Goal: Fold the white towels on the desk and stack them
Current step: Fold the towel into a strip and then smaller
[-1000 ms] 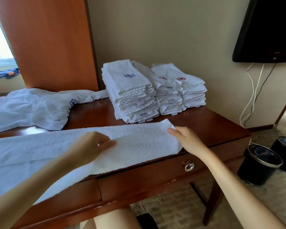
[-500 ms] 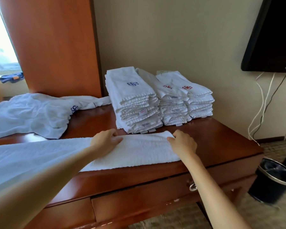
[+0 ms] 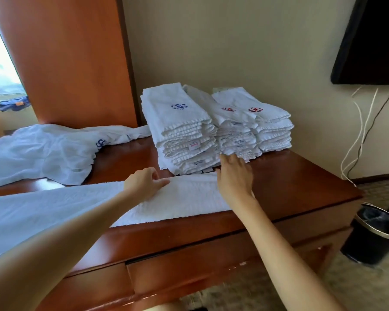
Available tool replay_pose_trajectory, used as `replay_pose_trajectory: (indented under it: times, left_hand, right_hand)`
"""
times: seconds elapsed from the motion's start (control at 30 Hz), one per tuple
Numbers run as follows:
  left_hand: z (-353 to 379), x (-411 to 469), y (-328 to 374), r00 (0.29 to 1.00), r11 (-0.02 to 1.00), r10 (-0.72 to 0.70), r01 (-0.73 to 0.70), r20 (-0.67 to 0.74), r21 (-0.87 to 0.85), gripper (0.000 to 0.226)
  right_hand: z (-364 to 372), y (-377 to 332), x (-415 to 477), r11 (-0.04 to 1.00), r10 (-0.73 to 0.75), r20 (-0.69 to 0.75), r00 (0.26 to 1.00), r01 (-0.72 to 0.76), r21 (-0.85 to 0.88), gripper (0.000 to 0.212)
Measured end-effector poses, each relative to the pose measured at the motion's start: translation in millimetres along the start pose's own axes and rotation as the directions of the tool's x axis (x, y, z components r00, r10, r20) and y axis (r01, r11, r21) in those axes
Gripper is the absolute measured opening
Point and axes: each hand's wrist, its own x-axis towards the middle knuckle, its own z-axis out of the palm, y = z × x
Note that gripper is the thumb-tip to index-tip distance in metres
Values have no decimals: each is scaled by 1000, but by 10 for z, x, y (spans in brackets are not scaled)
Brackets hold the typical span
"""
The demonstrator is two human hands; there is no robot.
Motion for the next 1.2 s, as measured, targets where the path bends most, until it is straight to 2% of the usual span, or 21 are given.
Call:
replay_pose_trajectory:
  times: [0.07,0.13,0.2,0.3,0.37,0.5,0.53,0.6,0.67,0.7,0.77,0.87,0.97,1.07,1.13,1.2]
  left_hand:
    - [-22,-31,10,1000,1000,3,-3,8,-6,40]
    - [-45,-95,-25,1000,1000,22,-22,3,7,30]
    - [-123,-212,-161,999,999,46,-45,-26,29,20]
    - [-333,-553,-613,986,979,146,-132,-81,158,20]
    - [-521,-852,-1006,979,954,181,-151,-94,258,28]
    - [-922,-1499,-1742,985,942,106,-56,-138,330,50]
    - [-1008,-1646,-1896,986,939,88,-35,-142,341,56]
    - [-1152,-1900,-2168,987,936,54,3,-152,353,69]
    - [-1271,-2107,-2377,986,940,27,31,-165,339,80]
    - [-1321,-2197,-2454,985,943,13,44,-171,329,82]
    - [-1403,-2354,-2585,979,946,2,65,-206,319,82]
    - [-1502,-2555,-2748,962,948,-20,104,-272,299,71]
    - [-1583,-2745,-2954,936,960,-59,149,-347,239,42]
    - [-1664,-2872,-3190,919,992,-121,126,-374,-12,24]
    - [-1720,-2872,-3264,931,957,-169,78,-322,-279,21]
    - [-1756,-2766,-3281,918,915,-196,45,-346,-400,23]
  right_hand:
    - [91,-268,-85,953,-205,115,972,172,249,43]
    - [232,-406,-189,933,-311,326,893,222,283,51]
    - [328,-343,-198,941,-316,379,870,238,240,56]
    - [318,-156,-92,943,-324,441,837,250,219,57]
    - [273,-76,-11,947,-313,483,818,229,226,57]
    - [168,-115,48,972,-235,543,806,193,134,55]
    - [126,-210,38,977,-209,523,826,202,73,52]
    - [46,-544,-68,965,-243,375,895,263,-4,50]
    - [-15,-1045,-269,914,-406,215,888,392,105,51]
    - [-43,-1340,-392,854,-512,171,841,478,206,49]
    - [-71,-1935,-640,685,-710,134,691,634,357,50]
    - [-40,-2641,-931,486,-857,71,510,756,439,50]
    - [39,-2998,-1108,357,-909,2,417,778,517,32]
    - [38,-3127,-1133,327,-916,-2,401,753,571,14]
    - [-14,-3167,-1043,351,-902,51,428,662,663,26]
    - [-82,-3232,-876,357,-884,90,460,537,764,40]
